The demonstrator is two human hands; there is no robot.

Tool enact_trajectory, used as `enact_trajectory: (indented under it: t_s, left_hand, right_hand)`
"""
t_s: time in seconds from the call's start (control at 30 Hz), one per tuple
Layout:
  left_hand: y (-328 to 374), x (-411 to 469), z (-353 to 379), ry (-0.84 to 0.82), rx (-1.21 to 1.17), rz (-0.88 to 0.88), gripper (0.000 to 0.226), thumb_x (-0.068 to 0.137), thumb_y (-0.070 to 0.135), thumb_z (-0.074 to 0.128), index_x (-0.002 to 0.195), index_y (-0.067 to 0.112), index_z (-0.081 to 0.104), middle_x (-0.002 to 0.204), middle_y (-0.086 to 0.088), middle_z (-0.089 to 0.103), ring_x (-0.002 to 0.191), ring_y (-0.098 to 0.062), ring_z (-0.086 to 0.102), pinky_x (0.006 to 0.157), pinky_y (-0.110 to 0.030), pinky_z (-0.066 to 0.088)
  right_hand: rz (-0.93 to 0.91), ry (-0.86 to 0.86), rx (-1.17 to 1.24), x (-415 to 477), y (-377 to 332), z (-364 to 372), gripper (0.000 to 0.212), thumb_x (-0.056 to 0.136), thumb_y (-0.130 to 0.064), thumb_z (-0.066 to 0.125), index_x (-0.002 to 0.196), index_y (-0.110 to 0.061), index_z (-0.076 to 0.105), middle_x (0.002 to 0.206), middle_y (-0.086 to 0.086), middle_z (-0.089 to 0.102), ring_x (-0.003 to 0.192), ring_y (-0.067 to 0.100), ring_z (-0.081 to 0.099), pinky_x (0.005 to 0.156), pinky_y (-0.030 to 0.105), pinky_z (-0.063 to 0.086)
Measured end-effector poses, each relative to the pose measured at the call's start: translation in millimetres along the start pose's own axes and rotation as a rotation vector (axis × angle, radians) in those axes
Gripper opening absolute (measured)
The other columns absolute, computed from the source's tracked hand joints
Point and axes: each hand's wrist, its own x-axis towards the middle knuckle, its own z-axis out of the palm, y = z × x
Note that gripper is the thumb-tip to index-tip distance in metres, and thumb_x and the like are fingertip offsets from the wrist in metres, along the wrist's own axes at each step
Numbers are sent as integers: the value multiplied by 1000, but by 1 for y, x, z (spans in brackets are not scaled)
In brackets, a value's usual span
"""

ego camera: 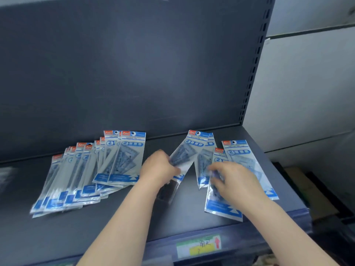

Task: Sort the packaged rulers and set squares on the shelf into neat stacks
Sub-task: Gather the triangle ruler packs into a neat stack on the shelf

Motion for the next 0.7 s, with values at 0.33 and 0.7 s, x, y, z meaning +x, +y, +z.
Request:
enact_trajectory:
  t_s: [0.33, 0.7]
  left_hand:
    - [27, 2, 12, 11, 86, -74, 66, 63, 52, 80, 110, 15, 51, 106, 1, 60, 97, -23, 60, 68, -31, 43]
    - [73, -14, 30, 119, -240, 166, 25, 92, 41, 57, 96, 18, 67, 92, 6, 70, 82, -16, 66, 74, -40, 57]
  right_hand:
    - [79, -76, -63, 9, 52, -3, 50, 87, -47, 53, 133, -28, 46, 135, -3, 46, 125, 20, 41, 90, 33, 40]
    - [361, -274, 56, 26, 77, -41, 89, 41, -62, 83, 110, -20, 45, 109, -2, 59, 97, 21, 59, 72, 33, 47]
